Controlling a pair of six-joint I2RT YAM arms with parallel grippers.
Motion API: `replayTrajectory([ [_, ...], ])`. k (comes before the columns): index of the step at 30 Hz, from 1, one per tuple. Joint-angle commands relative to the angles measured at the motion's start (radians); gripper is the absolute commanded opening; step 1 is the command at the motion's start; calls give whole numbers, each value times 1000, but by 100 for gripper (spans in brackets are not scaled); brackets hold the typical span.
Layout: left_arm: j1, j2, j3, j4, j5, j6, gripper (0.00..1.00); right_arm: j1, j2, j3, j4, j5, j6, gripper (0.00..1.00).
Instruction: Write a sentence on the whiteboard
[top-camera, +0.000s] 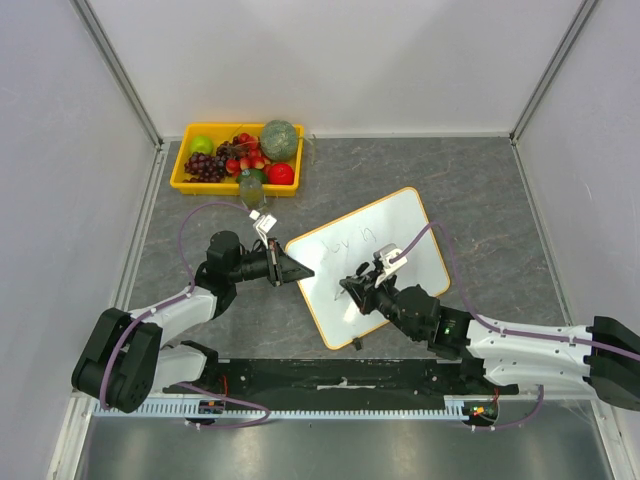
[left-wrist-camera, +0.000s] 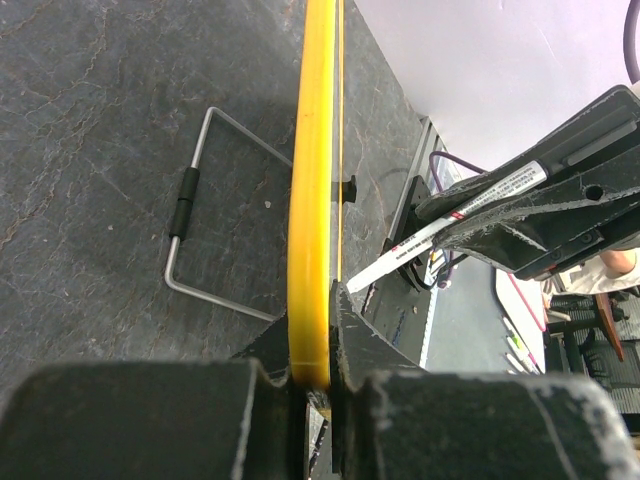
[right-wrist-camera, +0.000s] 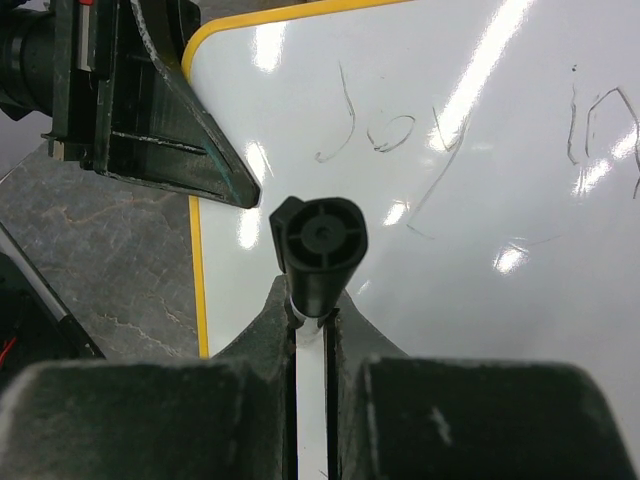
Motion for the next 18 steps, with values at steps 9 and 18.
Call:
replayTrajectory([
  [9,-31,10,-48,-57,77,215,2,-3,69,52,-43,141,-62,0],
  [18,-31,10,-48,-55,77,216,2,-3,97,92,-15,190,-97,0],
])
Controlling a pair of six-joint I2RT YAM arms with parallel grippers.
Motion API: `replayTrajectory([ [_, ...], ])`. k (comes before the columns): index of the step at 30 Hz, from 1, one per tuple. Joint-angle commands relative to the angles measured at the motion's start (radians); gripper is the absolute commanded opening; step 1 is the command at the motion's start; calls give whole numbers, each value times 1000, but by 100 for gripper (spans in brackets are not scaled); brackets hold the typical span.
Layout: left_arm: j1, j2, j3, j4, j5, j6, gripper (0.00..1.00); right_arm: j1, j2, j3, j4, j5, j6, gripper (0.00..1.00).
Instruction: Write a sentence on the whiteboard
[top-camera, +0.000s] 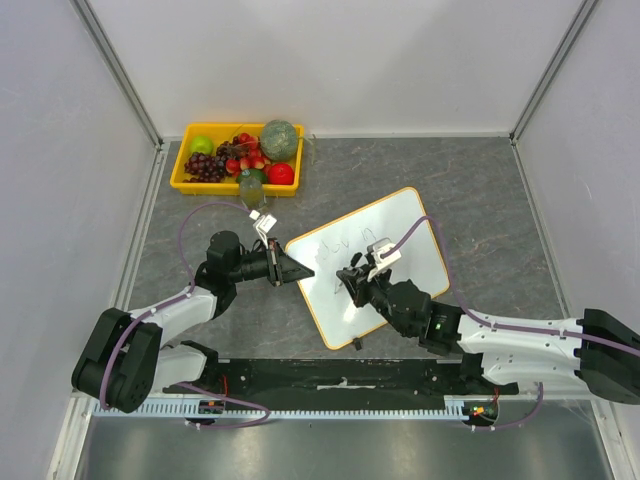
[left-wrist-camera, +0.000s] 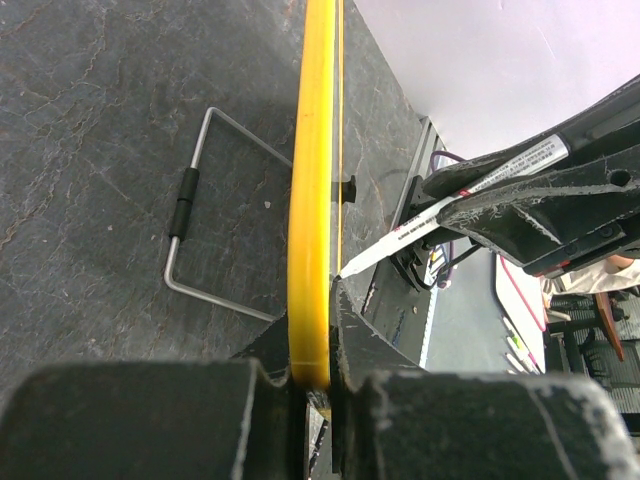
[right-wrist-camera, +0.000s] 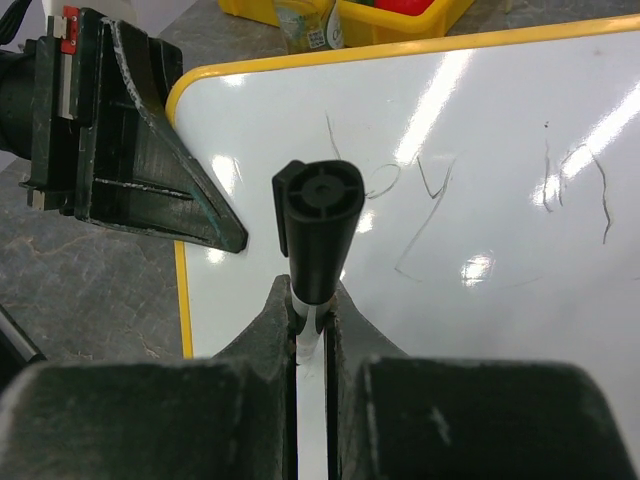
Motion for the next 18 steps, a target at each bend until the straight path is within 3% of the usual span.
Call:
replayTrajectory([
  [1,-32,10,-48,-56,76,215,2,-10,23,18,-29,113,-54,0],
  [18,-31,12,-46,-56,78,215,2,-10,-3,-10,-111,129,-53,0],
])
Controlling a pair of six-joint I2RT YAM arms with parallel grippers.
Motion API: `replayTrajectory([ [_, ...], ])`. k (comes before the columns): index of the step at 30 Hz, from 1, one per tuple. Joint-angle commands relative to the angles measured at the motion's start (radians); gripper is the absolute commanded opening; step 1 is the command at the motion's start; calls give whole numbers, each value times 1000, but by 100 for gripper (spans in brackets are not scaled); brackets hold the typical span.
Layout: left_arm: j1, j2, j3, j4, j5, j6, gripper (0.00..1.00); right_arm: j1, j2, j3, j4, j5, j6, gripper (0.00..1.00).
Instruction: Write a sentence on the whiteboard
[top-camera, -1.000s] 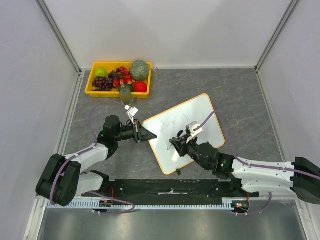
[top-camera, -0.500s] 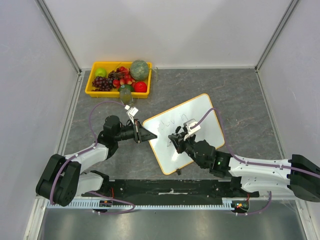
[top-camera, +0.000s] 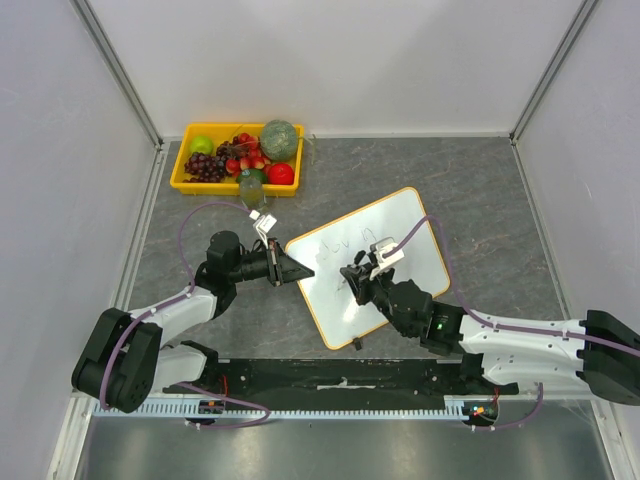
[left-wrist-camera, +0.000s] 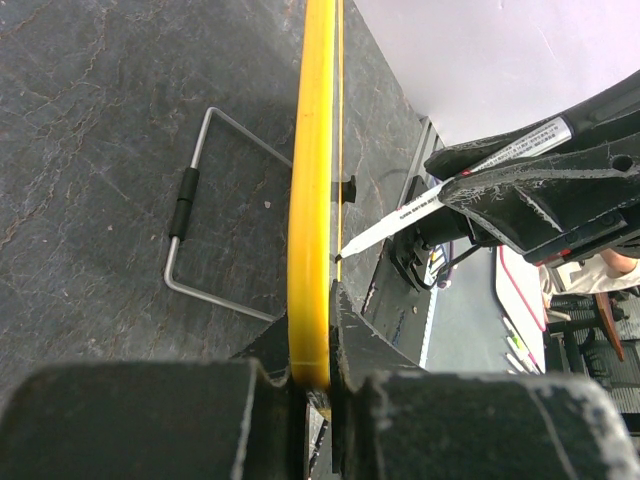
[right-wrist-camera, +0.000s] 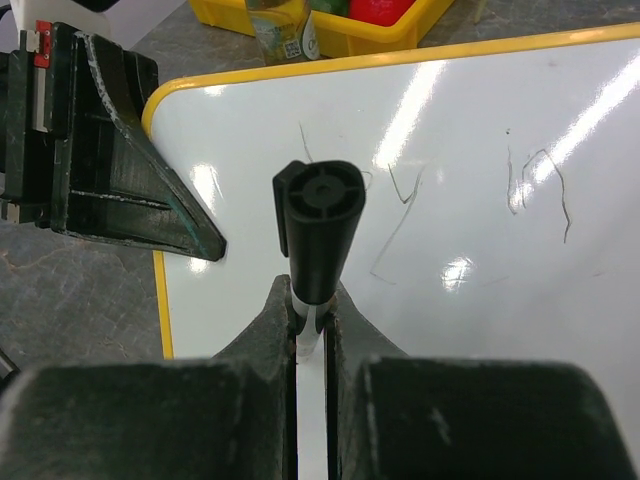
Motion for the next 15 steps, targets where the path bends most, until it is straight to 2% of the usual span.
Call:
replayTrajectory([
  [1,-31,13,-46,-54,78,215,2,-10,3,-20,-116,72,-20,0],
  [15,-32,12,-46,-56,78,215,2,-12,30,-57,-118,-17,33,0],
])
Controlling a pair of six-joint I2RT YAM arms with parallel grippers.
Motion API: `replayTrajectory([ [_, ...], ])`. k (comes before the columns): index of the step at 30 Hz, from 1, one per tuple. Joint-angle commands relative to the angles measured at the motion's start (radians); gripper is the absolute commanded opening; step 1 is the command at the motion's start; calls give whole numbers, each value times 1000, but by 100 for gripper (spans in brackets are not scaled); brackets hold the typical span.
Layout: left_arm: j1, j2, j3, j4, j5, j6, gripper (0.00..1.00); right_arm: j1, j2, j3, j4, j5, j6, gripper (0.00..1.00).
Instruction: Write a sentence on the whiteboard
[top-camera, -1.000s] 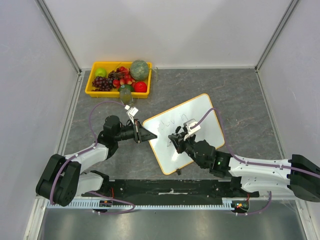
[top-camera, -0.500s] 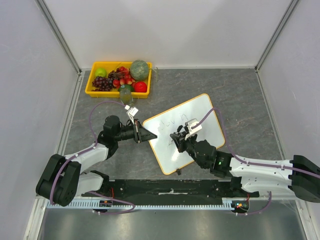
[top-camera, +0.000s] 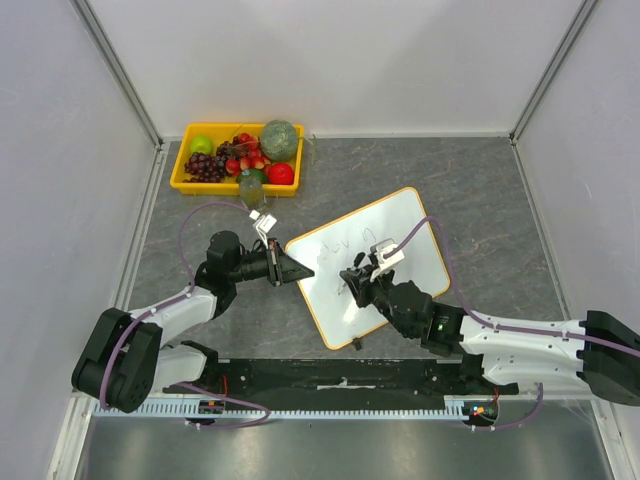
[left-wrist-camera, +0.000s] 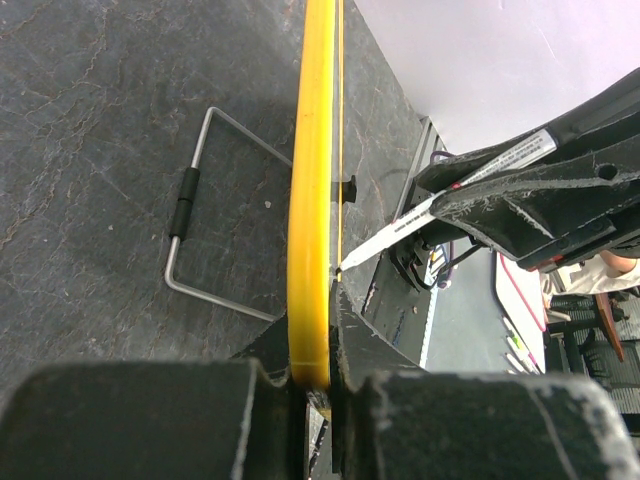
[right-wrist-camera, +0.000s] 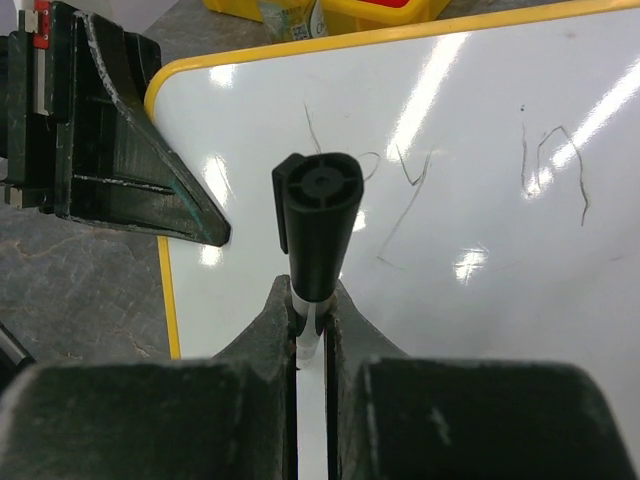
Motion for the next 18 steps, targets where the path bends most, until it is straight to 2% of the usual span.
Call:
replayTrajectory([
  [1,-32,12,-46,-55,78,215,2,-9,44,-39,-93,-5,0,0],
  [11,-31,10,-48,-54,77,215,2,-15,49,-16,-21,-39,48,0],
  [15,-31,9,-49,-55,78,213,2,-84,-23,-19,-19,-106,94,0],
  [18,-31,9,-48,-55,80,213,2,-158,-85,-25,-6,-213,117,0],
])
